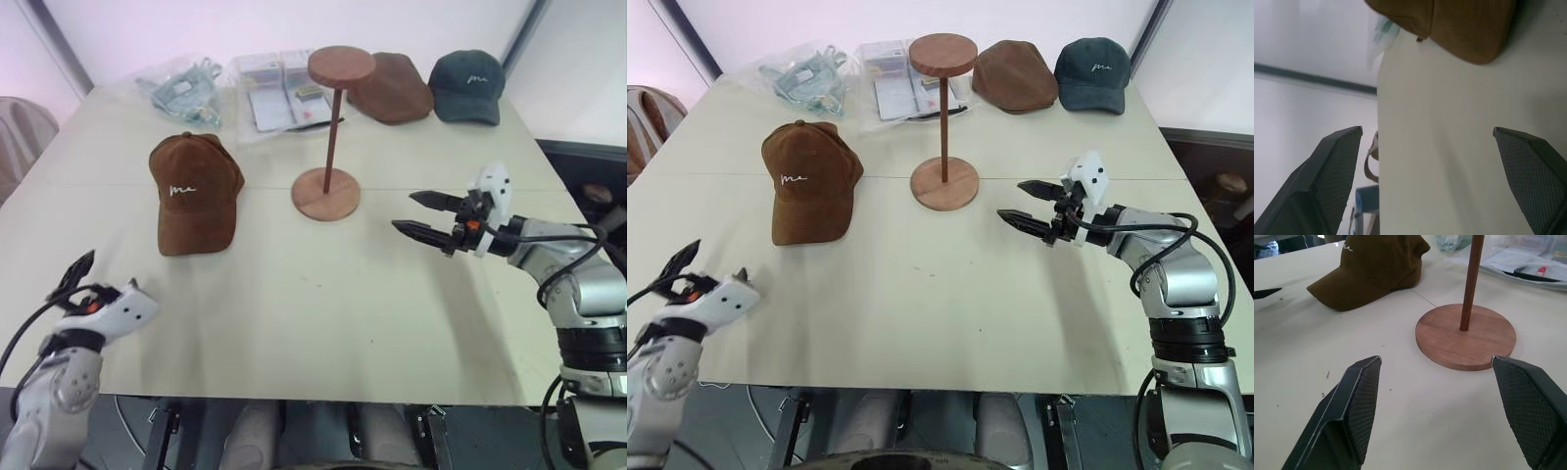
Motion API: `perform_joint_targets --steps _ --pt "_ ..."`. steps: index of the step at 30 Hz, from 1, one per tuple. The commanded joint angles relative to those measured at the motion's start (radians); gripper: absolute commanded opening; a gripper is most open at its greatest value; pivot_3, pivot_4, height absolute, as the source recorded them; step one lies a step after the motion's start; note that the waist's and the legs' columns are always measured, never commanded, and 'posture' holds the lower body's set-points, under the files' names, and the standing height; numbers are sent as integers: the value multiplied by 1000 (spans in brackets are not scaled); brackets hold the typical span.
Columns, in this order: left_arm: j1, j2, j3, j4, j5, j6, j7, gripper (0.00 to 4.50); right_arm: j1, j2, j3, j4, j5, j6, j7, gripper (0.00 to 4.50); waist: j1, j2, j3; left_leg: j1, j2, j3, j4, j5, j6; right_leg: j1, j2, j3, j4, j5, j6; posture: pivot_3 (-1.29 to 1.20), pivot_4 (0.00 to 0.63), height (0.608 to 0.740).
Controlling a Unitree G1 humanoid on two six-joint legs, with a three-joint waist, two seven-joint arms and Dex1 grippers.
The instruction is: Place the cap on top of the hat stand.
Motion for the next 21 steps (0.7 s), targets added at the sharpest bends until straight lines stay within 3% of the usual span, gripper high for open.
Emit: perform_joint_targets --steps 1,10,15,21 --pt "-69 36 -43 95 7 -51 28 4490 -10 -5 -28 -76 39 21 -9 3656 -2 0 0 0 0 0 0 0 0 0 0 0 0 0 0 0 150 740" --pt "-208 65 -136 298 -30 -179 53 4490 26 -48 -74 -285 178 179 -35 3656 6 4 -2 1 0 0 -1 0 0 0 0 0 2 1 2 0 150 740" --pt "-204 48 -160 293 -100 -244 13 4490 40 -57 -85 -369 236 238 -73 3656 8 4 -3 3 0 0 0 0 0 2 0 0 2 1 1 0 150 740" --pt "-210 33 -191 313 -78 -250 36 4490 61 -58 -79 -368 231 227 -90 3656 14 5 -3 3 0 0 0 0 0 2 -1 0 2 1 2 0 150 740"
